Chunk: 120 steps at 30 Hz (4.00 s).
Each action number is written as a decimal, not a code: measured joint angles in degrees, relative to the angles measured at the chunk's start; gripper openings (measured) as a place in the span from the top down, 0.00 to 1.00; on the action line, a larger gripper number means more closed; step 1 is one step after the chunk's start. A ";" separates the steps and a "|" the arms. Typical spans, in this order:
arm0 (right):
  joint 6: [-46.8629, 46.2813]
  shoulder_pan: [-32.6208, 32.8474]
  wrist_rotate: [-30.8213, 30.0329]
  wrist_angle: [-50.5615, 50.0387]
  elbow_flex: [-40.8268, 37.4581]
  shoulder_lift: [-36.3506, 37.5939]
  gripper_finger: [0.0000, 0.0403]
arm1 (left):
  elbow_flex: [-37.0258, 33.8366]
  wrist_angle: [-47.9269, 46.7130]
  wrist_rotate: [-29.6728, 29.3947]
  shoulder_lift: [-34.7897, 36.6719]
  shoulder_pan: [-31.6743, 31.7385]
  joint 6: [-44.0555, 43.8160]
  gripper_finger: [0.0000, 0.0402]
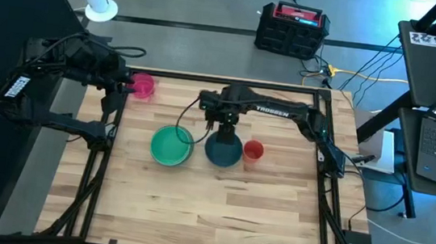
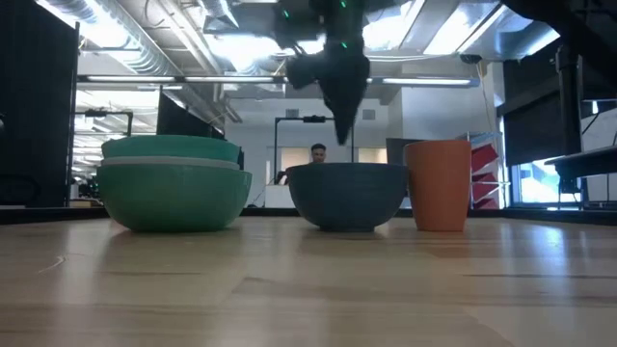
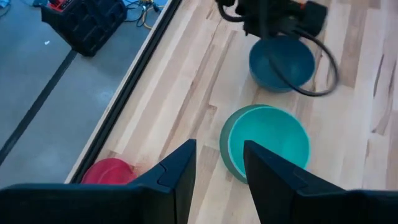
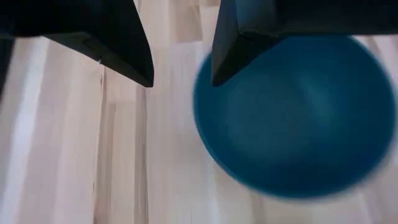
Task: Nest bowls inside each other
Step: Stack the blue bowl on top of the light blue bowl, then stack the pink bowl on top of the blue bowl
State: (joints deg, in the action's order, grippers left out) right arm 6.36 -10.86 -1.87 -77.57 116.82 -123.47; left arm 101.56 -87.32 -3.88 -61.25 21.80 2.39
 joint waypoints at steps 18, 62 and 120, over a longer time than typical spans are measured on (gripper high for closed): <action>0.46 -3.22 8.21 21.86 -28.04 10.77 0.64 | 0.00 1.42 0.00 0.84 -0.11 -2.51 0.71; -14.27 0.69 13.29 33.36 -2.81 5.31 1.00 | 0.00 0.97 -0.04 0.83 -0.13 -1.79 0.71; -19.47 2.24 17.67 27.02 17.94 -11.69 0.70 | -0.02 -1.86 -0.03 0.28 -0.13 0.45 0.71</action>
State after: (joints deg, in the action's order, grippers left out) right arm -13.11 -8.61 15.79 -50.55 134.76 -135.16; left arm 101.54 -89.18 -3.91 -60.96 21.67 2.84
